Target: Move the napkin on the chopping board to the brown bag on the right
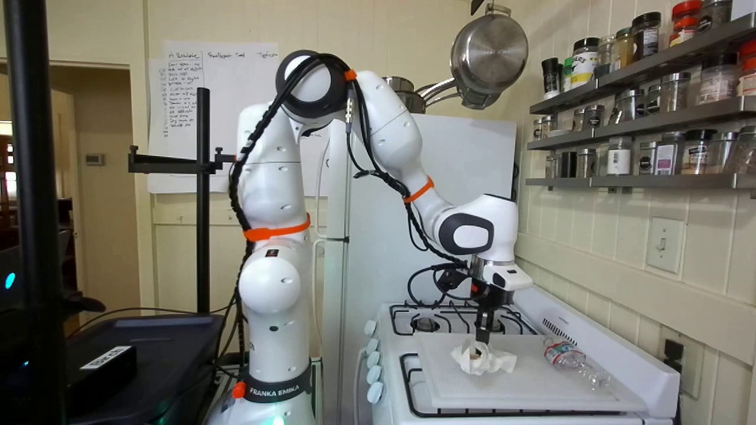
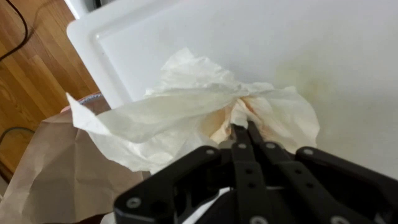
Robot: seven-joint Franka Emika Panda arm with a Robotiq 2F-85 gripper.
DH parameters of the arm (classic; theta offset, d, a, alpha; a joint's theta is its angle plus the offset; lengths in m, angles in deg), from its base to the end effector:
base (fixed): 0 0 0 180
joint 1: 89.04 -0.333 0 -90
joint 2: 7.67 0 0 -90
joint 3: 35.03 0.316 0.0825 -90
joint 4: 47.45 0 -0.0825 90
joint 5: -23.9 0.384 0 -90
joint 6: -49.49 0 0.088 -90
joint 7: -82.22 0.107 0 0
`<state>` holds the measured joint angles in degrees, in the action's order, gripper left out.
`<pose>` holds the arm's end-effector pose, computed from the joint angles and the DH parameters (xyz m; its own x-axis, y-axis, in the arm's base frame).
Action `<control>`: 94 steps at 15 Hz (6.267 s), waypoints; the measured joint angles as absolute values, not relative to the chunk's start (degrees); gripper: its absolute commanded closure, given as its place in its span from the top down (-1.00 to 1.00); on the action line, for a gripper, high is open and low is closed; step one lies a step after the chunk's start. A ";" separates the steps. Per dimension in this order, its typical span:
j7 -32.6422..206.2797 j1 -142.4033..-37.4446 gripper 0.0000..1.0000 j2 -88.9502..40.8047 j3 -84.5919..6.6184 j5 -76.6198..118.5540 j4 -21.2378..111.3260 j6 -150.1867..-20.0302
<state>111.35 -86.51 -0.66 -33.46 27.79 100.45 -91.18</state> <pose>0.4371 -0.0075 0.3034 0.8375 -0.5459 -0.0234 -0.5464 -0.8369 -0.0321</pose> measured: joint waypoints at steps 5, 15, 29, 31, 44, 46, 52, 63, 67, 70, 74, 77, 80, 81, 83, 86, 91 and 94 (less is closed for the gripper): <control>118.59 -82.77 -0.99 -0.20 -34.52 21.83 97.61 -99.54; 130.70 -79.62 -0.99 -3.28 -35.71 13.14 93.87 -103.81; 145.15 -78.85 -0.99 -24.46 -46.16 -9.40 80.84 -113.98; 142.91 -80.39 -0.99 -27.20 -47.91 -7.75 79.89 -114.96; 131.63 -86.48 0.90 -36.66 -55.49 7.07 74.62 -115.54; 131.00 -86.94 1.00 -36.78 -55.88 8.56 74.25 -115.54; 130.63 -89.78 1.00 -34.17 -58.16 11.47 73.35 -114.95; 153.77 -99.34 1.00 -25.84 -63.67 2.17 70.98 -98.04; 158.53 -98.25 1.00 -24.39 -57.85 2.55 71.11 -94.08; 160.24 -96.91 1.00 -23.89 -53.62 4.28 71.19 -92.18; 160.14 -94.83 1.00 -23.84 -49.31 7.64 71.54 -92.12; 160.08 -93.87 1.00 -23.86 -47.34 9.39 71.96 -92.12; 159.65 -93.17 0.91 -23.90 -45.96 11.26 72.58 -92.12; 159.44 -92.94 0.96 -23.95 -45.55 11.74 72.78 -92.16; 159.04 -92.56 1.00 -24.19 -44.92 12.35 73.07 -92.53; 157.29 -91.86 1.00 -24.88 -44.05 14.66 73.16 -93.38; 154.43 -91.20 1.00 -26.07 -43.39 17.93 73.16 -95.84; 152.58 -90.98 1.00 -26.30 -43.09 19.64 73.16 -96.65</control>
